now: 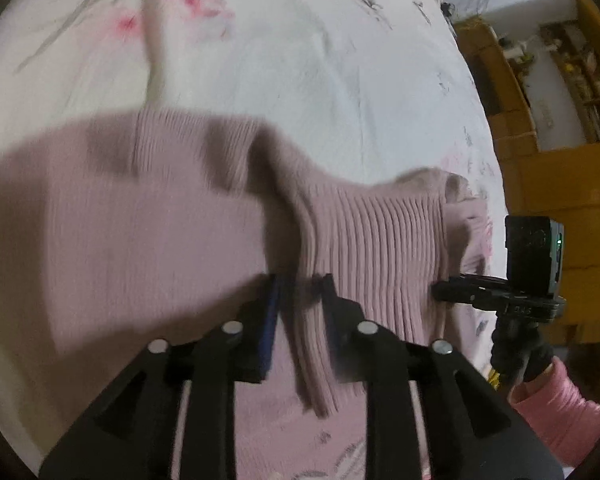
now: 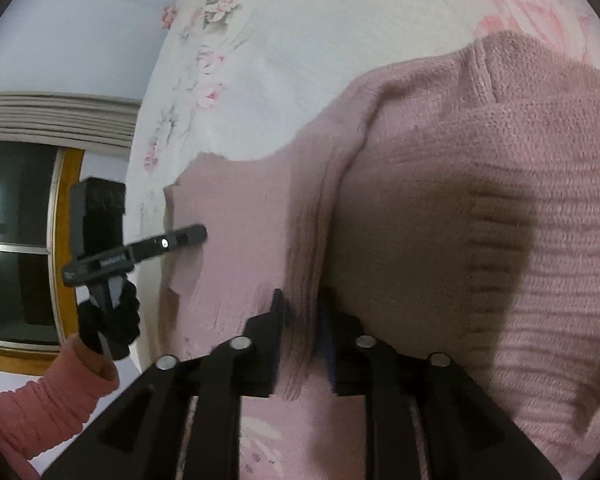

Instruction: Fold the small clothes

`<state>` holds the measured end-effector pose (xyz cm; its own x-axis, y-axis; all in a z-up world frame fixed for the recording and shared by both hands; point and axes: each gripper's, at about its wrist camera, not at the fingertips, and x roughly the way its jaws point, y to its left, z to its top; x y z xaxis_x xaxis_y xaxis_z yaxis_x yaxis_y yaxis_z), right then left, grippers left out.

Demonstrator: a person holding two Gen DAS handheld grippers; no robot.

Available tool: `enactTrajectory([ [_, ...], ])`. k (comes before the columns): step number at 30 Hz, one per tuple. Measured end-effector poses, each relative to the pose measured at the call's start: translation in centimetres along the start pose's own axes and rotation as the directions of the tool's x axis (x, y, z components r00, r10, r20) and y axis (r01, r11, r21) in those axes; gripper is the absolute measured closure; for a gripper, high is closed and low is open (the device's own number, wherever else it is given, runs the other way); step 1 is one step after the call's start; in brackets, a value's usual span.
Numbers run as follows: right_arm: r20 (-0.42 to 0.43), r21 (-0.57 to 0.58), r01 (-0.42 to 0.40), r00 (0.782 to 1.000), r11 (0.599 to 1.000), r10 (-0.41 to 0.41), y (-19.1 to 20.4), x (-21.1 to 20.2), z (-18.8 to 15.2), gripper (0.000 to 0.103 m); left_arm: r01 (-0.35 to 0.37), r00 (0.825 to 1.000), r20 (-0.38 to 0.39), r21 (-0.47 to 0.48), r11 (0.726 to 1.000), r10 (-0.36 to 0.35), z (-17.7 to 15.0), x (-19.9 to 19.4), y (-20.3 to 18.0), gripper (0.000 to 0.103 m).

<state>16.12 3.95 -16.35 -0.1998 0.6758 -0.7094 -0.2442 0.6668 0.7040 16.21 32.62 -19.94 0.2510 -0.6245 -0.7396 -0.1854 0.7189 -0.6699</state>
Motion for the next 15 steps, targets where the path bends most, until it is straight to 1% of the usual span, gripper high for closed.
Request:
enactTrajectory([
  [2,0.0,-0.007,-0.008,1.0,1.0,0.008,0.6,-0.1,-0.5,0.063,0.0,1.0,0.02,-0.006,1.0,0.001,-1.4,-0.4,-0.5,0.052],
  [4,-0.011,-0.008,-0.013,1.0,1.0,0.013,1.1,0.2,-1.0,0.063,-0.002,1.0,0.018,-0.007,1.0,0.002,-2.3,-0.1,-0.9,0.05],
  [6,-0.026,-0.005,-0.024,0.999,1.0,0.024,1.2,0.5,-1.5,0.064,-0.003,1.0,0.009,-0.015,1.0,0.003,-3.1,0.4,-1.0,0.053],
  [7,-0.036,-0.004,-0.02,0.999,1.0,0.02,1.3,0.8,-1.6,0.065,-0.02,1.0,0.009,-0.011,1.0,0.02,-3.3,0.7,-1.2,0.055],
  [8,-0.037,-0.002,-0.013,0.999,1.0,0.013,1.5,1.0,-1.6,0.07,-0.032,0.999,0.012,-0.008,0.999,0.032,-3.2,0.9,-1.4,0.063],
  [9,-0.037,0.001,-0.01,0.999,1.0,0.01,1.7,1.2,-1.6,0.079,-0.04,0.999,0.011,-0.006,0.999,0.04,-3.1,1.0,-1.6,0.069],
  [10,-0.037,0.007,-0.011,0.999,1.0,0.012,1.7,1.2,-1.5,0.085,-0.038,0.999,0.005,-0.008,0.999,0.038,-3.1,0.9,-1.6,0.081],
  [11,-0.032,0.015,-0.009,0.999,1.0,0.01,1.6,1.1,-1.4,0.089,-0.05,0.999,-0.008,-0.01,0.999,0.05,-3.1,1.2,-1.7,0.086],
  [13,-0.021,0.016,0.02,1.0,1.0,-0.02,1.4,0.6,-1.5,0.091,-0.09,0.996,-0.021,0.01,0.996,0.09,-3.2,1.3,-1.8,0.088],
  [15,-0.022,0.004,0.086,0.996,0.996,-0.085,1.2,0.4,-1.7,0.092,-0.107,0.994,-0.026,0.02,0.994,0.107,-3.6,1.3,-1.6,0.088],
])
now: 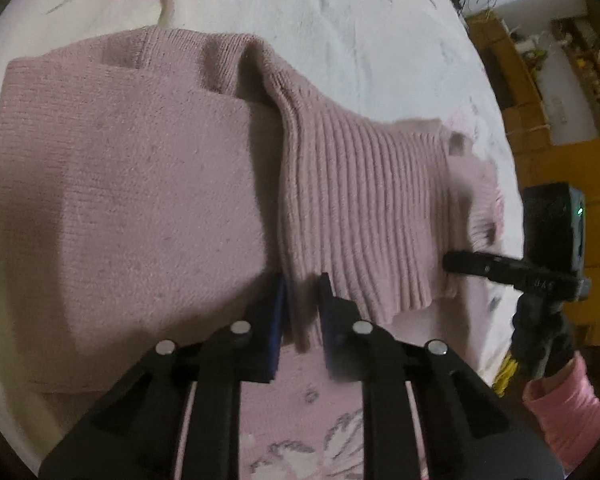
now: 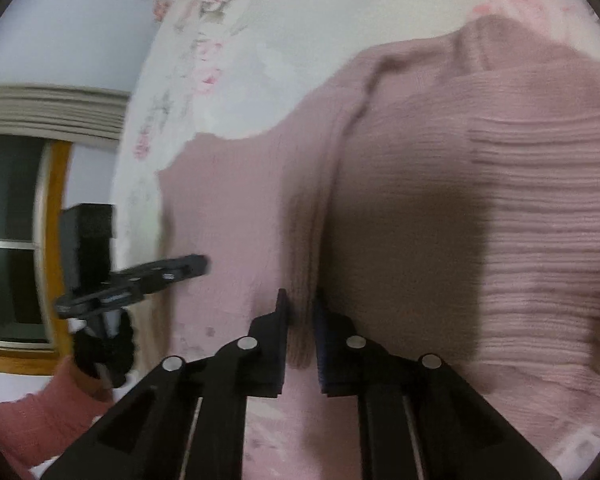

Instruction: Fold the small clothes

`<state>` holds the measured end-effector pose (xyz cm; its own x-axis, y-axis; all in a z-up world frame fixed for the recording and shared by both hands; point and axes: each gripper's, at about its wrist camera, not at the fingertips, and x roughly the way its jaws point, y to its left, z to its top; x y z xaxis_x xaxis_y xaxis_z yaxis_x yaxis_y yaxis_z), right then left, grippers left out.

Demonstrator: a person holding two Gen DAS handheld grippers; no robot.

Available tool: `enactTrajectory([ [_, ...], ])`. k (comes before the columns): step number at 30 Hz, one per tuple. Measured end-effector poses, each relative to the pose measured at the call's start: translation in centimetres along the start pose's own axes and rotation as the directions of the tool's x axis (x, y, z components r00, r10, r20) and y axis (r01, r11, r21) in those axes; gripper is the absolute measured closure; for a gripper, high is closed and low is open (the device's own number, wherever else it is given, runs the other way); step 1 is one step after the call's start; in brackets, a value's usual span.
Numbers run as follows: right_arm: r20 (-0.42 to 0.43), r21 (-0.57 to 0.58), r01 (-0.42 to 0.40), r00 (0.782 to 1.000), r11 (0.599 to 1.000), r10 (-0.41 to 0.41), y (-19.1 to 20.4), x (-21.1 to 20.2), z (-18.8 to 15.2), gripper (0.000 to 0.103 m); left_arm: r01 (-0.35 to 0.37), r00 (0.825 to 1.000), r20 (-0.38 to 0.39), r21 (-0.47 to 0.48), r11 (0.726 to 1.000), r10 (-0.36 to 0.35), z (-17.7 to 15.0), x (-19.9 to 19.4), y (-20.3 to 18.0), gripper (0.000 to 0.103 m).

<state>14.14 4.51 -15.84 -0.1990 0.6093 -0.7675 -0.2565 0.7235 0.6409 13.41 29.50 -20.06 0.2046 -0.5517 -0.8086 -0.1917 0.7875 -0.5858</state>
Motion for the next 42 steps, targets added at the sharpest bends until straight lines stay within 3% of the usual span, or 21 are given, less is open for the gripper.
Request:
enactTrajectory([
  [7,0.032,0.029,-0.017,0.999,0.999,0.016,-0.6,0.0,-0.8,0.089,-0.019,0.999,0.036,-0.005,1.0,0.019,-0.4,0.2,-0.6,0.084],
  [11,0.099,0.033,-0.047,0.994,0.998,0.044,0.2,-2.3,-2.4,0.065,-0.051,0.993,0.113,0.034,0.998,0.047,-2.8,-2.3,-2.3,0.048],
  [13,0.133,0.017,-0.036,0.991,0.999,0.033,0.5,-3.9,-3.9,0.064,-0.08,0.988,0.133,0.053,0.995,0.073,-4.3,-3.2,-2.7,0.042],
  [16,0.17,0.016,-0.025,0.985,1.0,0.022,0.5,-6.3,-7.5,0.058,-0.123,0.981,0.159,0.044,0.991,0.115,-7.7,-4.8,-3.0,0.04],
  [22,0.199,-0.003,0.01,0.98,1.0,-0.009,0.7,-8.9,-15.7,0.057,-0.231,0.952,0.207,-0.003,0.973,0.226,-16.0,-7.9,-1.7,0.038],
  [31,0.235,-0.072,0.086,0.97,0.994,-0.067,1.3,-10.3,-27.0,0.053,-0.296,0.92,0.271,0.012,0.955,0.282,-26.0,-10.8,-0.8,0.032],
  [34,0.275,-0.08,0.09,0.959,0.993,-0.065,1.5,-11.1,-30.9,0.053,-0.31,0.909,0.296,0.007,0.951,0.294,-29.0,-11.4,-0.9,0.03],
  [37,0.325,-0.084,0.113,0.942,0.99,-0.08,2.3,-12.1,-35.9,0.053,-0.283,0.9,0.35,0.013,0.959,0.261,-32.4,-12.8,-1.4,0.03],
  [40,0.369,-0.091,0.093,0.928,0.992,-0.053,3.2,-13.7,-39.8,0.053,-0.3,0.879,0.391,0.013,0.954,0.271,-35.8,-14.6,-2.6,0.03],
  [42,0.406,-0.077,0.096,0.912,0.992,-0.057,3.8,-15.1,-42.3,0.051,-0.333,0.856,0.412,-0.023,0.943,0.312,-38.5,-16.0,-3.1,0.03],
])
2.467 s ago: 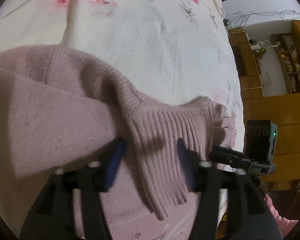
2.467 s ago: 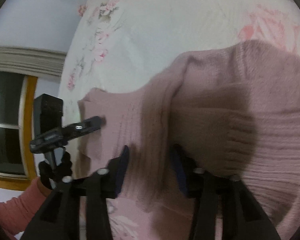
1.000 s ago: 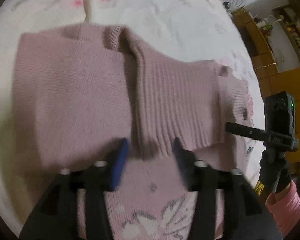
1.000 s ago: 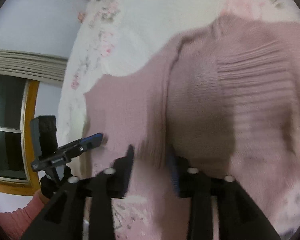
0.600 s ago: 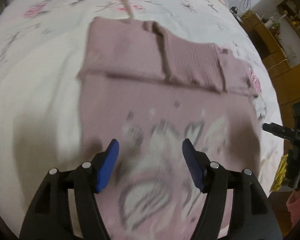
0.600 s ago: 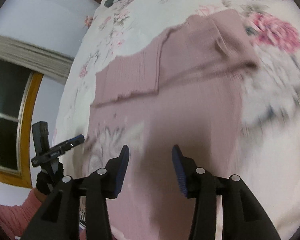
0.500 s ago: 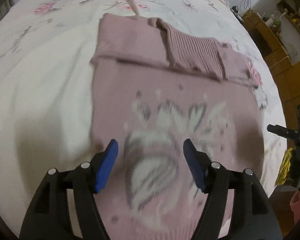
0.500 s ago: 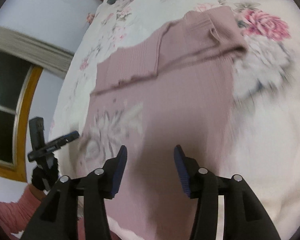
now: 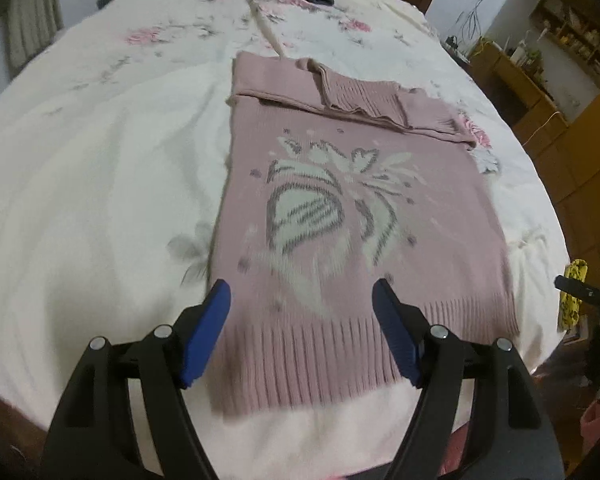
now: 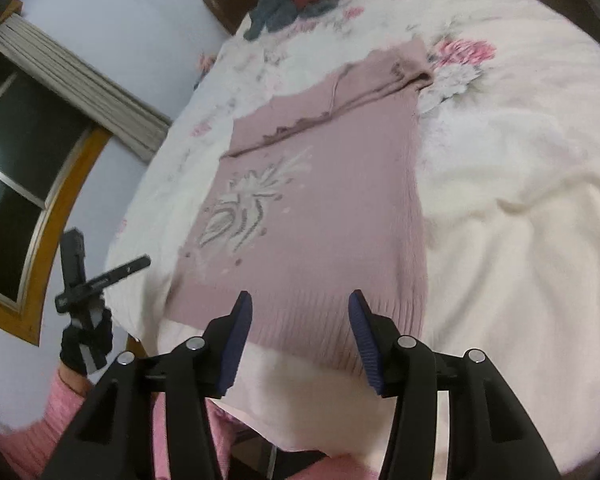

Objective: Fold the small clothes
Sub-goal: 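Open both tools and pull them back from the folded sweater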

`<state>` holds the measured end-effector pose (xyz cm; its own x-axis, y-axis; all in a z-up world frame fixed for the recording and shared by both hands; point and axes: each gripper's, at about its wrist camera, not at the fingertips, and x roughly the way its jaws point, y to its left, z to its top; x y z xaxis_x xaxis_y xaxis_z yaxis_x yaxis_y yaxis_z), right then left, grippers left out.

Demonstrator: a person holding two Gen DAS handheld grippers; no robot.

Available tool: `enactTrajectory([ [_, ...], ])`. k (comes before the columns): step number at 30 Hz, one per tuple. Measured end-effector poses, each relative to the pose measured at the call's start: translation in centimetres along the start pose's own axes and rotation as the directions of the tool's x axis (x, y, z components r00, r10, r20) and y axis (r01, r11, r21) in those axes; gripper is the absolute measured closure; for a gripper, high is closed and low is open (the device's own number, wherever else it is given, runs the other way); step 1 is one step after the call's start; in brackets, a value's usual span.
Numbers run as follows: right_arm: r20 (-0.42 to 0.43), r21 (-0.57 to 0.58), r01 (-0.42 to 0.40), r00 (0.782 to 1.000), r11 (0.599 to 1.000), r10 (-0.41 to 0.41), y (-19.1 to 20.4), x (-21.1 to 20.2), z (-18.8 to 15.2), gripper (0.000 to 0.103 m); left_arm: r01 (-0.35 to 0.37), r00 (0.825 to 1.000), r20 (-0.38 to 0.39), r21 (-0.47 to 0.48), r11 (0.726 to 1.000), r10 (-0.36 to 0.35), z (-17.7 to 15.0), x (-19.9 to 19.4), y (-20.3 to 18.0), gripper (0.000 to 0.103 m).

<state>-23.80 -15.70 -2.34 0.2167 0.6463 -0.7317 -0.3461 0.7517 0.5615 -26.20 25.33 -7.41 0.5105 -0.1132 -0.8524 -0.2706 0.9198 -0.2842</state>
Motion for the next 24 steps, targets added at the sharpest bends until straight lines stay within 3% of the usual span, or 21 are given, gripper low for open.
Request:
enactTrajectory([
  [4,0.043,-0.013,0.025,0.999,1.0,-0.025,1.4,-3.6,-2.3,0.041,-0.019,0.999,0.036,-0.019,1.0,0.02,-3.5,-4.5,0.9,0.022],
  [6,0.063,-0.034,0.036,0.997,0.999,-0.034,1.8,-4.8,-3.0,0.034,-0.037,0.998,0.04,-0.018,0.999,0.038,-4.7,-5.4,1.6,0.015],
  [8,0.071,-0.014,0.016,0.997,1.0,-0.015,1.2,-5.1,-3.6,0.033,-0.033,0.999,0.036,-0.051,0.998,0.035,-5.8,-5.6,2.6,0.014],
  [12,0.016,0.058,-0.024,1.0,0.998,0.023,-0.7,-2.9,-4.8,0.033,-0.015,0.999,-0.051,-0.132,0.991,0.008,-7.3,-3.2,4.8,0.014],
  [17,-0.063,0.1,-0.025,0.998,0.995,0.031,-3.4,1.5,-5.7,0.033,-0.004,0.988,-0.154,-0.14,0.99,-0.017,-7.5,1.4,5.9,0.014],
  [24,-0.125,0.139,0.009,0.992,0.99,0.008,-6.4,6.2,-4.9,0.033,0.004,0.976,-0.215,-0.158,0.987,-0.038,-7.6,6.9,7.0,0.013],
])
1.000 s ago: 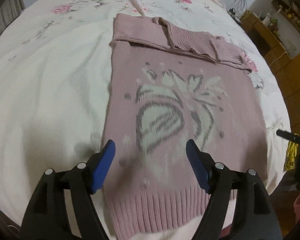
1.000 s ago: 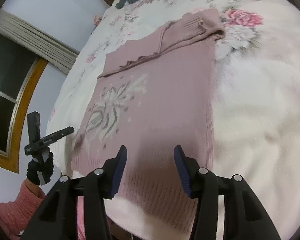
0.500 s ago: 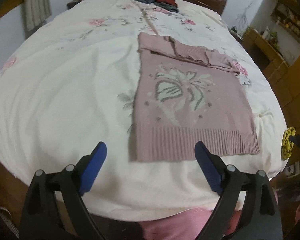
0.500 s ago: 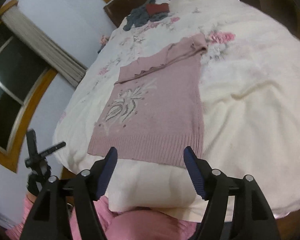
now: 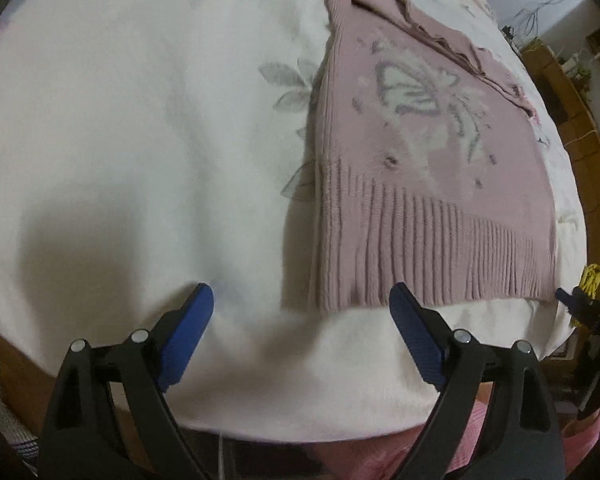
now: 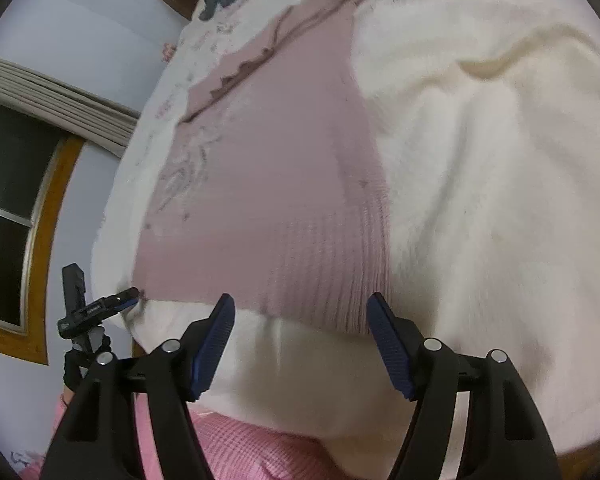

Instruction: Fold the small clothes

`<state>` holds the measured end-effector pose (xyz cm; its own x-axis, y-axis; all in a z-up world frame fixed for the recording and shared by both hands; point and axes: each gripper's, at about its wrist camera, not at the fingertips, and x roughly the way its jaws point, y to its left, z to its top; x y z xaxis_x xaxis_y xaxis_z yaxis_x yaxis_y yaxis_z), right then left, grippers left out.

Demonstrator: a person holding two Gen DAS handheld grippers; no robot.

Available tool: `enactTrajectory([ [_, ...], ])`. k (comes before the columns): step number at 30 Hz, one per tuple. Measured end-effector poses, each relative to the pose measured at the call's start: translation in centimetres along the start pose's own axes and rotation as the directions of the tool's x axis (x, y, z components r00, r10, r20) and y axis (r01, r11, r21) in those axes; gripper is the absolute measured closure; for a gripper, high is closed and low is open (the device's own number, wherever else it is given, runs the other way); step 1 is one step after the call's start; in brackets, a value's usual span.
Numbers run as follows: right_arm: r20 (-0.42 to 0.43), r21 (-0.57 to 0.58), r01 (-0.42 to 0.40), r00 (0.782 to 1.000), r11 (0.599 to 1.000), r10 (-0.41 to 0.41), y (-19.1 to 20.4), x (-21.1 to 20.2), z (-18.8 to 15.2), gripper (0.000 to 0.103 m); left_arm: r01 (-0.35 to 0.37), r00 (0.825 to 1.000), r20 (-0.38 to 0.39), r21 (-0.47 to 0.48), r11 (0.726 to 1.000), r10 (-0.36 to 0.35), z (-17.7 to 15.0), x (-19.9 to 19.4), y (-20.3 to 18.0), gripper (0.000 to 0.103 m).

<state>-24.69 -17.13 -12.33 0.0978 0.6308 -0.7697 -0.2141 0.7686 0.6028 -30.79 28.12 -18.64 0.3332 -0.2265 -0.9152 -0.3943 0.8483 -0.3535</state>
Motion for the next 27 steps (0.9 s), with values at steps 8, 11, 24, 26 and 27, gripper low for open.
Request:
enactTrajectory([
  [8,-0.018,-0.045,-0.044,0.999,0.998,0.043,0.6,2.3,1.0,0.054,0.154,0.987,0.063,-0.052,0.987,-0.15,1.2,-0.8,0.6,0.016],
  [11,-0.028,-0.055,-0.033,0.999,0.998,0.031,1.0,2.7,0.9,0.055,0.125,0.991,0.044,-0.031,0.992,-0.124,1.3,-0.4,0.3,0.018],
  [24,0.064,-0.007,0.082,0.995,0.997,-0.081,-1.7,-1.3,1.7,0.04,0.022,0.999,0.026,0.057,0.998,-0.023,1.0,0.3,-1.2,0.013],
  [26,0.02,-0.013,0.07,0.997,0.997,-0.07,-2.3,-0.5,1.5,0.04,0.009,1.0,0.027,0.07,0.997,-0.011,1.1,0.6,-1.5,0.012],
  [27,0.002,-0.018,0.051,0.999,0.999,-0.051,-2.4,0.1,1.4,0.041,0.005,1.0,0.026,0.076,0.997,-0.007,1.3,0.7,-1.7,0.012],
])
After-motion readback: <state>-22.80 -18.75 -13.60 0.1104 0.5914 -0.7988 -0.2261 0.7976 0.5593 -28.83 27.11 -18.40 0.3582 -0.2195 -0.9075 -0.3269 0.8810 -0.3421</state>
